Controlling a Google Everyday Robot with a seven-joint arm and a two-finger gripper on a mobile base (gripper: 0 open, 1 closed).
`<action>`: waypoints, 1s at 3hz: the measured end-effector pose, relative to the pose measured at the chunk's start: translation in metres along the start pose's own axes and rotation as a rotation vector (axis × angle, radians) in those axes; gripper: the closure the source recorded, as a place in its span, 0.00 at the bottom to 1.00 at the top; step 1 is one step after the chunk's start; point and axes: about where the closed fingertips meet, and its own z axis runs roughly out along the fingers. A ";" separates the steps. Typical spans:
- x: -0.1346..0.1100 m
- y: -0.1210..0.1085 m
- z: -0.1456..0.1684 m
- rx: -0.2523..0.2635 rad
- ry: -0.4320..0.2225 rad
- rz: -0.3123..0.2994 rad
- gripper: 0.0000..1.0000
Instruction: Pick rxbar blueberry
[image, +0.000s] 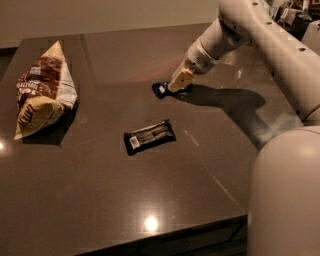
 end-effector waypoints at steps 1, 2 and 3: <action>-0.007 0.012 -0.015 -0.005 -0.021 -0.022 0.88; -0.018 0.027 -0.037 -0.004 -0.051 -0.053 1.00; -0.025 0.038 -0.054 0.000 -0.072 -0.069 1.00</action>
Offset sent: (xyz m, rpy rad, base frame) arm -0.0515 -0.0042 0.0745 0.0669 -0.0819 0.0695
